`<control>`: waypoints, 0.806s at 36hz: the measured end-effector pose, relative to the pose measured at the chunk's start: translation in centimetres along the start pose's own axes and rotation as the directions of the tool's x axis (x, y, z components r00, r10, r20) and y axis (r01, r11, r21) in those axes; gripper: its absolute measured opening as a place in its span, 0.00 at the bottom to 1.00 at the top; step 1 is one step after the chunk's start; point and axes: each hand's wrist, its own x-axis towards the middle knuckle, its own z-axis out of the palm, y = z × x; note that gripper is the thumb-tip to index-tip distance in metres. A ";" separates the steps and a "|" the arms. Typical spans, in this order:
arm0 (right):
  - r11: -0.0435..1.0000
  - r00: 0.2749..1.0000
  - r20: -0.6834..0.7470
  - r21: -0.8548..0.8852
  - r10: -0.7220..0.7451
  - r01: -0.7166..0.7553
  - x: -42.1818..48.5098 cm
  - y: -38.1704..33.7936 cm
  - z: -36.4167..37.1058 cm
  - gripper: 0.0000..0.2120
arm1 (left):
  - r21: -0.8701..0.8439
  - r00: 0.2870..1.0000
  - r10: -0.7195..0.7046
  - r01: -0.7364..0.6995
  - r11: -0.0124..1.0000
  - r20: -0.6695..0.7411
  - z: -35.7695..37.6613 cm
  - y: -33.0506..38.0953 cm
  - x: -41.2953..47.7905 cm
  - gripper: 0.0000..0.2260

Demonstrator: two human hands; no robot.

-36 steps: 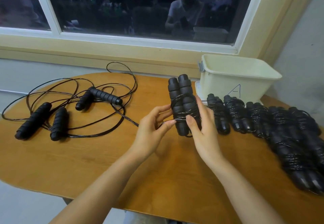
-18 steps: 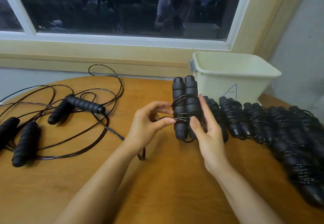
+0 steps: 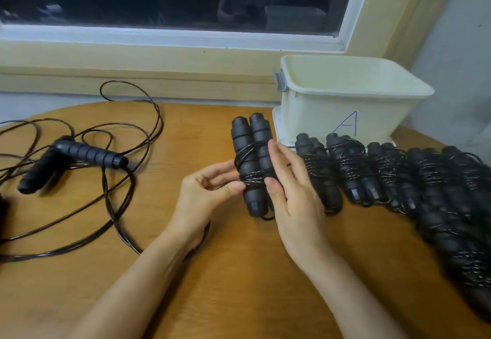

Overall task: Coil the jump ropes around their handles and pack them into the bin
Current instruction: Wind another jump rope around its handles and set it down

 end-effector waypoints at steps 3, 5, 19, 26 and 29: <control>1.000 0.999 0.029 -0.002 0.015 -0.015 -0.4 0.2 0.2 0.25 | 0.049 0.999 0.029 -0.028 0.998 -0.019 -0.3 -0.1 0.1 0.21; 0.998 0.999 0.036 0.050 0.032 -0.034 -0.6 0.3 0.1 0.25 | 0.071 0.998 0.052 -0.051 0.996 -0.017 -0.4 0.0 0.1 0.21; 0.935 0.973 0.207 0.316 0.097 -0.160 -1.4 0.4 -1.5 0.30 | 0.234 0.975 0.122 -0.165 0.958 0.185 -1.4 0.5 -0.5 0.20; 0.942 0.960 0.243 0.270 0.136 -0.202 -1.3 0.0 -1.9 0.28 | 0.277 0.949 0.070 -0.160 0.948 0.307 -2.2 0.7 -0.2 0.20; 0.923 0.946 0.263 0.281 0.191 -0.264 -1.5 0.0 -1.8 0.37 | 0.342 0.924 0.006 -0.148 0.928 0.382 -2.2 1.0 -0.2 0.19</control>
